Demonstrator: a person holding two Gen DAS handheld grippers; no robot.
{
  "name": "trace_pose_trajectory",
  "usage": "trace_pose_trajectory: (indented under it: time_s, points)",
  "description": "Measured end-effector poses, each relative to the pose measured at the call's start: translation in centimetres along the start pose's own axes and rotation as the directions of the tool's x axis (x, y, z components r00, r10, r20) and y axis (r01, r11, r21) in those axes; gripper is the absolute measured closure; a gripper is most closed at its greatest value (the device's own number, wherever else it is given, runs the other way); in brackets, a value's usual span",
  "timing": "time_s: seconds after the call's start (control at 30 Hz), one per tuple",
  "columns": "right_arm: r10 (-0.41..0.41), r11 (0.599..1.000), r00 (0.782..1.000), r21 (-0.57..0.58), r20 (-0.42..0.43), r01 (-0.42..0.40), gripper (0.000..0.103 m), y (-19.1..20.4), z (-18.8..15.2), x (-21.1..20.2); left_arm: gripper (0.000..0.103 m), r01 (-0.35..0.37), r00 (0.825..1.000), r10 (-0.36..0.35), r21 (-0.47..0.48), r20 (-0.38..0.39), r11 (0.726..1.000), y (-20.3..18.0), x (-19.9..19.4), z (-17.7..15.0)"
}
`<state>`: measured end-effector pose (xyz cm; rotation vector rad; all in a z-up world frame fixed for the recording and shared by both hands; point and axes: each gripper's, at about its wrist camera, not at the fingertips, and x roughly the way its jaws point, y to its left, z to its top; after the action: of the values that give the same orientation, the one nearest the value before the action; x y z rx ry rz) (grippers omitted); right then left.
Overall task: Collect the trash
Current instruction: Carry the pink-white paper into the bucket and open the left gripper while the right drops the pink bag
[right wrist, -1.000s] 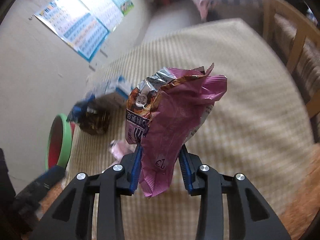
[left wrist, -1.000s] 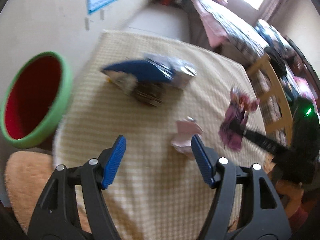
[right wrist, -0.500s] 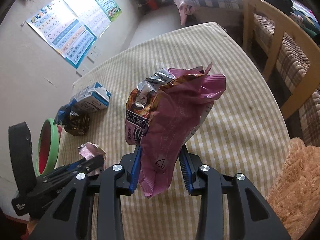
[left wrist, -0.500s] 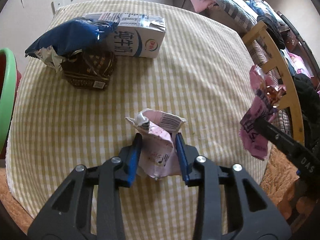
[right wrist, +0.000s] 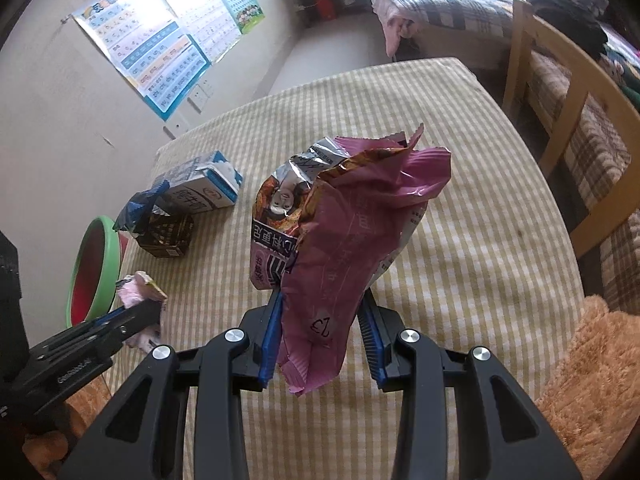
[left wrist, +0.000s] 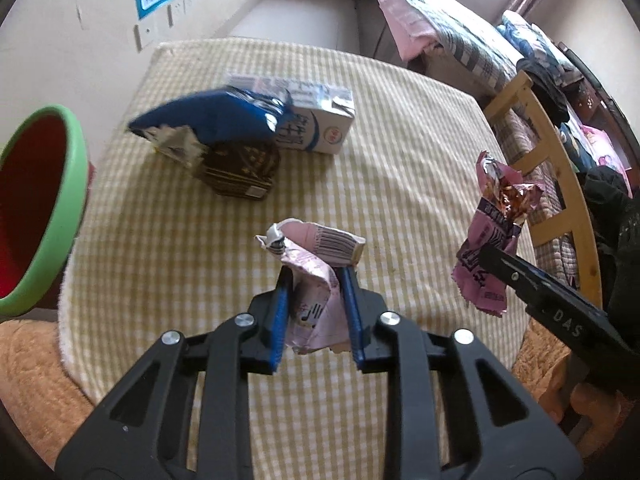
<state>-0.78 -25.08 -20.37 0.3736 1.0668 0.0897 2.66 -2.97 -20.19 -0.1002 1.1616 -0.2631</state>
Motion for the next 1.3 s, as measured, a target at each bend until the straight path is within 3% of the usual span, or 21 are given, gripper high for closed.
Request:
trace_pose_trajectory:
  time_s: [0.4,0.67,1.3]
  points:
    - [0.025,0.995,0.999,-0.097,0.044,-0.021,0.068,3.4,1.1,-1.6,0.078,-0.054,0.99,0.055,-0.013,0.126,0.998,1.1,-4.2,1.3]
    - [0.02,0.992,0.999,-0.129,0.05,-0.013,0.068,4.3,1.0,-2.0,0.078,-0.082,0.983,0.088,-0.041,0.163,0.996,2.4,-5.6,1.5]
    - [0.051,0.969,0.996,-0.243,0.067,-0.033,0.068,8.4,1.7,-2.7,0.078,-0.171,0.942,0.231,-0.242,0.246,0.955,10.5,-10.1,1.1]
